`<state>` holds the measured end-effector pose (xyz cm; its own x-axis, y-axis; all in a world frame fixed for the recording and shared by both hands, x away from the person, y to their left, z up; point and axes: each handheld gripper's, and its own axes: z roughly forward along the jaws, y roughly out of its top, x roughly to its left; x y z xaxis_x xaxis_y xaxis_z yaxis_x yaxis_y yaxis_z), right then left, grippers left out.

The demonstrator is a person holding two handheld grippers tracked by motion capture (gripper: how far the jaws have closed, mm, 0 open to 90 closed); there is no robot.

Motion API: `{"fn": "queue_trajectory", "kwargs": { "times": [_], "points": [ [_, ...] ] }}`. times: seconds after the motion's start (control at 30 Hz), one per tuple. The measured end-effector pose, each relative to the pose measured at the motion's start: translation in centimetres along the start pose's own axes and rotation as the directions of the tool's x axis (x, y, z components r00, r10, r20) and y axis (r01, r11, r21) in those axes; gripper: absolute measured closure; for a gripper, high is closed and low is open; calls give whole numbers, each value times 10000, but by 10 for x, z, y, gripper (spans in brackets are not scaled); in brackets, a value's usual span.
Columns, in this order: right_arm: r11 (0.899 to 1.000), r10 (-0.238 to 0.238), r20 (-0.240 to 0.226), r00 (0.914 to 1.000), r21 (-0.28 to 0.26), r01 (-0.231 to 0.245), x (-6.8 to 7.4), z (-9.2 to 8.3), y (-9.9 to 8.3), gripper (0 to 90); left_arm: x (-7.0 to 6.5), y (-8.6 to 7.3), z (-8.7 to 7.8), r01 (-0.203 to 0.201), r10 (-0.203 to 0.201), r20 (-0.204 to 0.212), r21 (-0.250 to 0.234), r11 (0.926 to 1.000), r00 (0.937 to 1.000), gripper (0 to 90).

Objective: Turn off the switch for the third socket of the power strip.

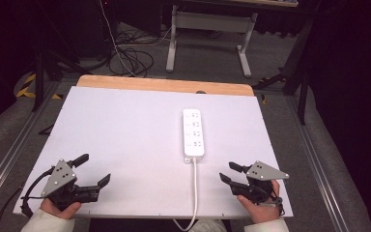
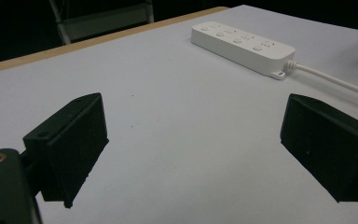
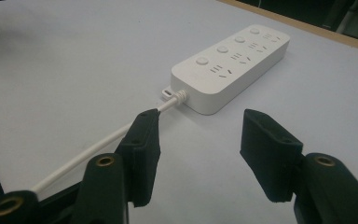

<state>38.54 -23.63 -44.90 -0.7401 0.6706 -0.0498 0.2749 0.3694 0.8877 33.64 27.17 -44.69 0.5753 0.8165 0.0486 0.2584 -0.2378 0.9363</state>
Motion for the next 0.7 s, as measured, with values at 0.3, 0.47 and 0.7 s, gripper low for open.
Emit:
{"fn": "queue_trajectory", "kwargs": {
  "times": [0.3,0.47,0.7],
  "points": [
    [9999,138,-67,9999,6,-138,-1,1,0,479,0,-1,-1,-417,417,-437,-11,9991,9982,80],
    [10000,47,-115,9999,32,-47,0,1,1,473,3,-1,-3,60,-64,-365,-119,9999,9993,80],
    [10000,-30,-162,9999,64,31,-1,1,1,476,4,-1,-3,14,-23,-540,-157,9999,9985,84]
  ]
}}
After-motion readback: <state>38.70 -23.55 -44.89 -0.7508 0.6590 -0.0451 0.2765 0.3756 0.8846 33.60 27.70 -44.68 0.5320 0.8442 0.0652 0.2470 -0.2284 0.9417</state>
